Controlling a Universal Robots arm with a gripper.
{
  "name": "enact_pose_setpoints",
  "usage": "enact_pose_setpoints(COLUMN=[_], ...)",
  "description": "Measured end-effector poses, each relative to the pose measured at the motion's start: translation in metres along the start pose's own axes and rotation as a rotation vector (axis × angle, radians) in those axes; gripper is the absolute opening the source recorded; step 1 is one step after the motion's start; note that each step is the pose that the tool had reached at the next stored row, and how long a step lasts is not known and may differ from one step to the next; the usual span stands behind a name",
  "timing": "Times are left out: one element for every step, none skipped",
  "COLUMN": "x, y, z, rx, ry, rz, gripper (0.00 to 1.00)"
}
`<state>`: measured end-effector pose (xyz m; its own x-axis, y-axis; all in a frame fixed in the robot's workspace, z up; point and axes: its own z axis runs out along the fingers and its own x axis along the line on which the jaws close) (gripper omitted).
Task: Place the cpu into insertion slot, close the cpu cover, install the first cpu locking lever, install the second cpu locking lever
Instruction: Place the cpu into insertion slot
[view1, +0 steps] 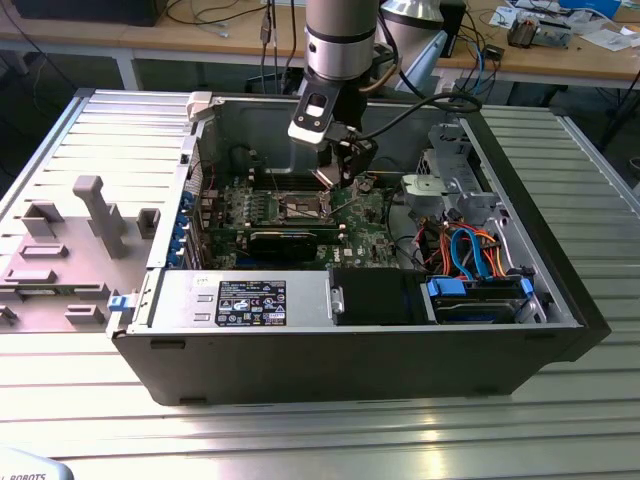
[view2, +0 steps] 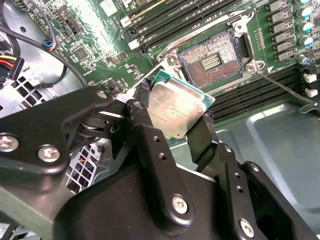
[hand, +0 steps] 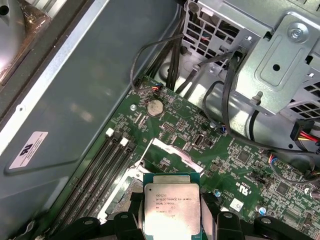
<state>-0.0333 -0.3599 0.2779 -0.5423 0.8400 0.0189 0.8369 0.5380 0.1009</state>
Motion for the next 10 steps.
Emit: enact_pose_setpoints(x=[0.0,0.0,0.0,0.0,0.0,0.0,0.0,0.0,0.0,0.0], y=[0.0,0.0,0.0,0.0,0.0,0.0,0.0,0.0,0.0,0.0], z=[0.0,0.0,0.0001,0.0001,0.0001,0.0001,0.0002,0.0002,0.0002,0.0003], rx=[0.0,0.0,0.0,-0.0001,-0.0002,-0.0002,-0.0002,-0.0002,-0.0003,-0.0003], ry=[-0.0001,-0.0002,-0.0003,-0.0004,-0.0006,-0.0008,-0.001,-0.0013,-0.0015,-0.0017], rz=[0.001,0.002,0.003,0.005,0.006,0.008,0.01,0.012,0.014,0.017], gripper=[0.54,0.54,0.54,0.54,0.54,0.54,0.54,0.54,0.54,0.54])
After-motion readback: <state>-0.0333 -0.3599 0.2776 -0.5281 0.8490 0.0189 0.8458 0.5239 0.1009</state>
